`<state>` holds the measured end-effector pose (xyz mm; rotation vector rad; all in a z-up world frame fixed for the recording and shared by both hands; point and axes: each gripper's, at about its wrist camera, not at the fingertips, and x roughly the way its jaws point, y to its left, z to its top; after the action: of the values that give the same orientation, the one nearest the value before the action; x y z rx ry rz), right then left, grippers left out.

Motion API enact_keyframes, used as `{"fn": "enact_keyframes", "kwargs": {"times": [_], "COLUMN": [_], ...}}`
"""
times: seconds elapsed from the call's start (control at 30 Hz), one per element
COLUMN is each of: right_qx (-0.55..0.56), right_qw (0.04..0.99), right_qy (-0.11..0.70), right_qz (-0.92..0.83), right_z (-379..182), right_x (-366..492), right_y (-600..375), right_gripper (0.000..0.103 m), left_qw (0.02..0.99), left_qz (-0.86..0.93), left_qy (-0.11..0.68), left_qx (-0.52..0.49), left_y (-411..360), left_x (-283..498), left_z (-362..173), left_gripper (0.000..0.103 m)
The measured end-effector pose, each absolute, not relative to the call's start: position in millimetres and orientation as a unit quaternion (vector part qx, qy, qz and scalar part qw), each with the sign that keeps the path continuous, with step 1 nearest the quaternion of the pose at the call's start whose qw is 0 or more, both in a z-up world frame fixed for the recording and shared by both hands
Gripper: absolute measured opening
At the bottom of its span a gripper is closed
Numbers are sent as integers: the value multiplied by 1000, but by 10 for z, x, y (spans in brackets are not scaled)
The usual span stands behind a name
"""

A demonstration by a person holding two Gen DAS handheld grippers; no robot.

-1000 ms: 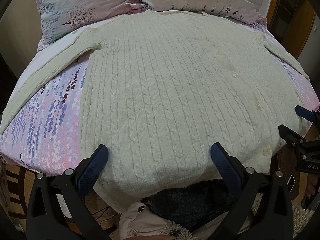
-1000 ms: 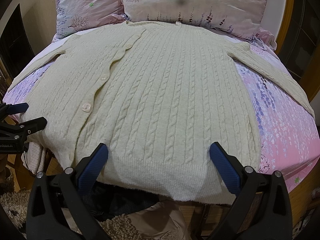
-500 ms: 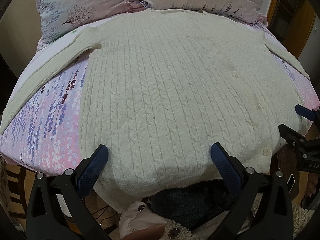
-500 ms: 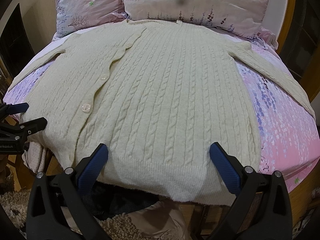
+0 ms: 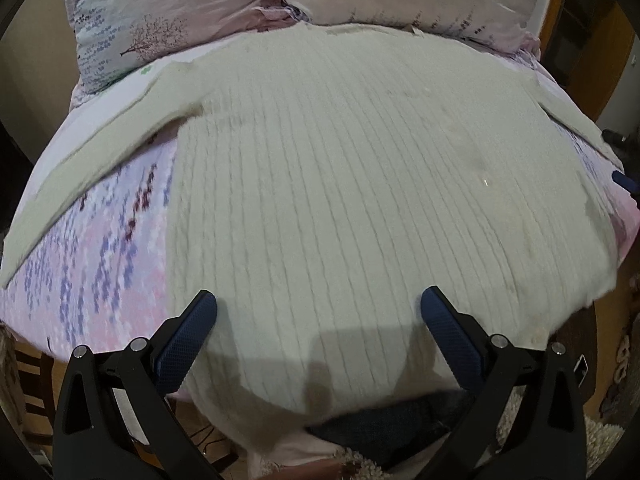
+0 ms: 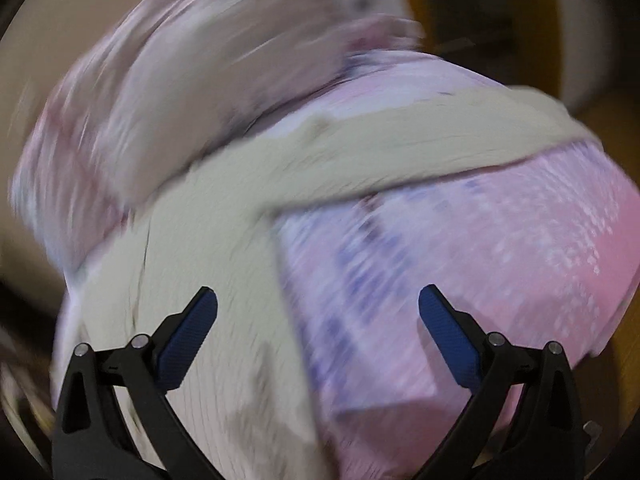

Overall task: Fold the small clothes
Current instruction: 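Grasp the cuff of a cardigan sleeve with the right gripper, then carry the sleeve across the cardigan body with the right gripper and release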

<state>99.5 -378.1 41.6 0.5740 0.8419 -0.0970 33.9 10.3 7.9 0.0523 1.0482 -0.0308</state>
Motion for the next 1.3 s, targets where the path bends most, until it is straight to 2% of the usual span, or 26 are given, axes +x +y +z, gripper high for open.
{"fn": "enact_keyframes", "kwargs": {"times": [0.13,0.23,0.47,0.6,0.77,0.87,0.9,0.93,1.1,1.3], "right_qx": [364,412,445,456,463,445,435,419,335,246], "right_qw": [845,820,803,800,794,795,797,802,850,915], "right_qy": [383,387,382,362,328,326,330,334,317,294], "right_qz": [-83,-90,-106,-145,-217,-254,-260,-264,-255,-126], "right_z": [324,189,64,38,44,51,57,78,461,1056], "right_x": [1201,1362,1646,1662,1493,1476,1492,1523,1642,1962], "right_y": [-4318,-4531,-4637,-4864,-5243,-5384,-5396,-5394,-5102,-4131], "right_gripper": [78,67,58,42,37,23,11,8,6,6], "left_qw": [873,877,889,893,889,887,887,887,895,888], "left_qz": [-3,0,-13,-18,-36,-48,-50,-50,-30,-43], "left_qy": [487,480,457,450,452,451,449,447,434,445], "left_qx": [29,16,-21,-32,-59,-88,-97,-101,-98,-107], "left_y": [147,197,318,366,437,501,525,538,604,653], "left_x": [536,684,1050,1217,1374,1453,1472,1487,1535,1633], "left_z": [136,193,332,365,351,348,347,350,374,370], "left_gripper": [102,102,102,102,102,102,102,102,102,102]}}
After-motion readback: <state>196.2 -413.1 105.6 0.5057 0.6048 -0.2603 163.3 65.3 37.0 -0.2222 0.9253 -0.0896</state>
